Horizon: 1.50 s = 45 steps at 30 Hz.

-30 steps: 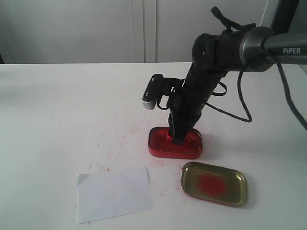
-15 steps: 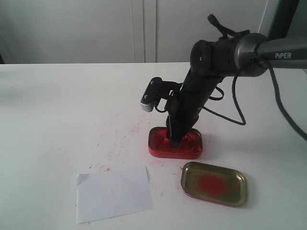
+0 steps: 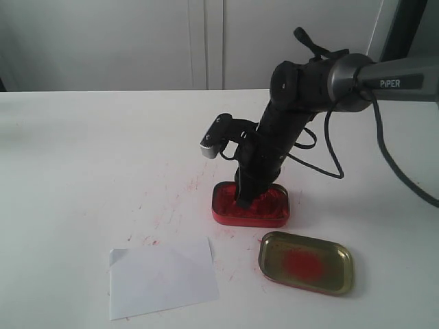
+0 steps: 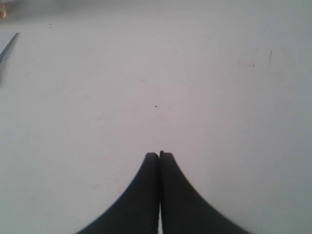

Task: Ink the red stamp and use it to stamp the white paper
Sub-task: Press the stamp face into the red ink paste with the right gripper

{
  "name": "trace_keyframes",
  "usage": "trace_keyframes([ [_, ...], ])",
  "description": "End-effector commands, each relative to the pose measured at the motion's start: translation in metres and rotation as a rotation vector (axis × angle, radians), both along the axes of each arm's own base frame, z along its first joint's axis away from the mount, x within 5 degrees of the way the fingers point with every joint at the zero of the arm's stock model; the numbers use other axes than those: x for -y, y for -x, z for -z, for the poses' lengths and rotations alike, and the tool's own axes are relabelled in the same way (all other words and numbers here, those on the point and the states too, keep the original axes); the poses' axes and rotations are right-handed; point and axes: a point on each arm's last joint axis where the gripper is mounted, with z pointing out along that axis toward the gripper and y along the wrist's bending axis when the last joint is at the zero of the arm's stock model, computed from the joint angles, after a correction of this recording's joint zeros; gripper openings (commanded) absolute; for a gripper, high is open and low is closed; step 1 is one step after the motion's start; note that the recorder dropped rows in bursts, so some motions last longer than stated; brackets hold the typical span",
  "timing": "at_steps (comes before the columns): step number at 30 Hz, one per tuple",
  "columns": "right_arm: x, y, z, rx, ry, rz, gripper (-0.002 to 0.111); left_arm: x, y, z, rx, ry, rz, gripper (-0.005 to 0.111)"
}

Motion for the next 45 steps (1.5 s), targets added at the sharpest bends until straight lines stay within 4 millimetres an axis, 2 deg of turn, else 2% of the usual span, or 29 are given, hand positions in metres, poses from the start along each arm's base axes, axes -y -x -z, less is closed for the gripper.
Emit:
trace_keyframes([
  [1, 0.008, 0.019, 0.055, -0.225, 0.120, -0.036, 0.000, 0.000, 0.000, 0.003, -0.012, 0.002, -0.004, 0.000],
  [7, 0.009, 0.020, 0.061, -0.244, 0.128, -0.038, 0.000, 0.000, 0.000, 0.003, -0.012, 0.002, -0.004, 0.000],
  [10, 0.008, 0.019, 0.055, -0.230, 0.121, -0.038, 0.000, 0.000, 0.000, 0.003, -0.012, 0.002, -0.004, 0.000],
  [14, 0.007, 0.016, 0.024, -0.150, 0.086, -0.033, 0.000, 0.000, 0.000, 0.003, -0.012, 0.002, -0.004, 0.000],
  [19, 0.006, 0.013, -0.003, -0.053, 0.040, -0.014, 0.000, 0.000, 0.000, 0.003, -0.012, 0.002, -0.004, 0.000],
  [32, 0.005, 0.010, -0.046, 0.098, -0.031, 0.042, 0.000, 0.000, 0.000, 0.003, -0.012, 0.002, -0.004, 0.000],
  [45, 0.004, 0.008, -0.049, 0.122, -0.049, 0.062, 0.000, 0.000, 0.000, 0.003, -0.012, 0.002, -0.004, 0.000],
])
